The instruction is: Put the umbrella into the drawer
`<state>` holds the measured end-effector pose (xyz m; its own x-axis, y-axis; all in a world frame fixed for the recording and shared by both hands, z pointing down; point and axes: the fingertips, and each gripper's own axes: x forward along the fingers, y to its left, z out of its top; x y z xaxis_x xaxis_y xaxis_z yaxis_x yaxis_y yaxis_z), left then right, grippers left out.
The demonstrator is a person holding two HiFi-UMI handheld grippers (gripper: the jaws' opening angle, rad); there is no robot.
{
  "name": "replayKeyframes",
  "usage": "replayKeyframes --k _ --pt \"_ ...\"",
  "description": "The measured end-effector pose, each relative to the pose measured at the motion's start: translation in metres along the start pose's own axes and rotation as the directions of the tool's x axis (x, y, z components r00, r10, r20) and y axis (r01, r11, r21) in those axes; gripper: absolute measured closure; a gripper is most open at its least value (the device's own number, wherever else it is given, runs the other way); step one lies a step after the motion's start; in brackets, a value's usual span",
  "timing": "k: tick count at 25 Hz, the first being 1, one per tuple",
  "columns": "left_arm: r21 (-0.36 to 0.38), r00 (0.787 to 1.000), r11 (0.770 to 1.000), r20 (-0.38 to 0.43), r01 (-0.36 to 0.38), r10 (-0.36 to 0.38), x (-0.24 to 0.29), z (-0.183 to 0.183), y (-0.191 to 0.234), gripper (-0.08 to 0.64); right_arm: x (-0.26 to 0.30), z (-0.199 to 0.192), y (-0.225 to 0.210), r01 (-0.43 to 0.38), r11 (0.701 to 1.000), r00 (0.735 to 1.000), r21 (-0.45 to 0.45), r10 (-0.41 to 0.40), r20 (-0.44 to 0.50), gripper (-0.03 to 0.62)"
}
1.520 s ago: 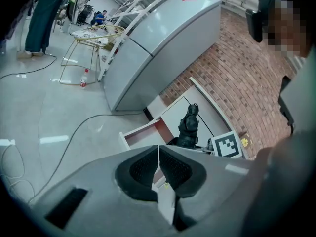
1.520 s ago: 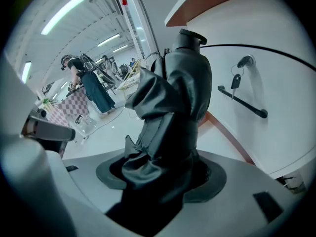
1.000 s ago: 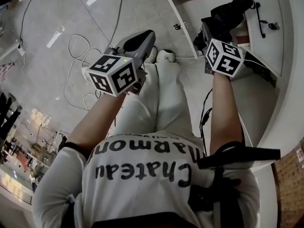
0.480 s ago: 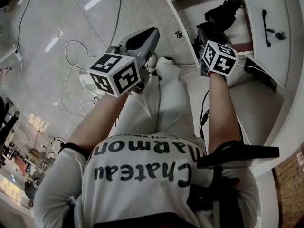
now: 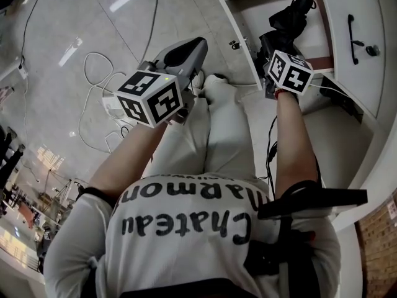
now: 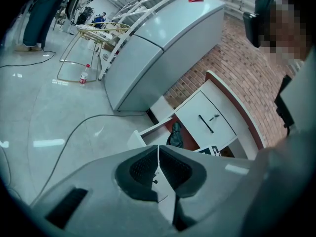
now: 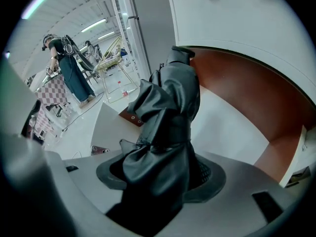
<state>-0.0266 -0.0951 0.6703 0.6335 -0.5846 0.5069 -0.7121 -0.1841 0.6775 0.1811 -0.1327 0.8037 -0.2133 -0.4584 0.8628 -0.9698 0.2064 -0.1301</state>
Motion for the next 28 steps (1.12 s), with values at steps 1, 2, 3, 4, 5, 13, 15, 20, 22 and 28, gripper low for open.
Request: replayKeyframes --k 1,2,3,4,5,13,15,20,22,28 --pt "0.004 1.0 1.0 -0.001 0.001 -0.001 0.001 0.0 0.0 0.537 0.002 -0.003 -0.002 0.002 1.0 1.0 0.002 -0.002 -0.009 0.316" --pt "0.009 1.0 1.0 -0.002 0.001 -0.001 0.002 0.0 0.0 0.537 0.003 -0.006 -0.005 0.006 1.0 1.0 0.008 -0.006 -0.018 0.316" --pt "0.012 1.0 1.0 -0.004 0.001 0.0 0.003 0.0 0.0 0.537 0.004 -0.009 -0.008 0.013 1.0 1.0 0.018 -0.012 -0.026 0.316" --pt "0.012 1.0 1.0 -0.005 -0.001 0.001 0.003 -0.001 0.0 0.537 0.005 -0.011 -0.011 0.018 0.999 0.999 0.027 -0.017 -0.032 0.316" --pt "0.011 1.0 1.0 -0.006 -0.003 0.003 0.003 -0.001 0.001 0.537 0.005 -0.011 -0.012 0.018 0.999 0.999 0.032 -0.016 -0.034 0.318" --pt "0.007 1.0 1.0 -0.025 -0.003 0.003 0.013 -0.011 0.001 0.537 0.021 -0.019 -0.005 0.007 0.998 0.995 -0.066 -0.013 -0.097 0.318" --pt "0.012 1.0 1.0 -0.029 -0.001 0.002 0.013 -0.012 0.001 0.537 0.024 -0.02 -0.003 0.006 0.995 0.994 -0.098 -0.016 -0.105 0.318" --pt "0.019 0.999 1.0 -0.035 -0.013 0.014 0.011 -0.015 0.006 0.537 0.032 -0.029 -0.004 0.018 0.991 0.987 -0.136 -0.04 -0.158 0.318" --pt "0.018 0.999 1.0 -0.035 -0.018 0.018 0.012 -0.016 0.01 0.537 0.038 -0.034 -0.009 0.04 0.987 0.979 -0.153 -0.07 -0.192 0.318" --pt "0.014 0.999 1.0 -0.037 -0.027 0.028 0.015 -0.018 0.017 0.537 0.049 -0.044 -0.011 0.05 0.982 0.965 -0.181 -0.094 -0.245 0.318"
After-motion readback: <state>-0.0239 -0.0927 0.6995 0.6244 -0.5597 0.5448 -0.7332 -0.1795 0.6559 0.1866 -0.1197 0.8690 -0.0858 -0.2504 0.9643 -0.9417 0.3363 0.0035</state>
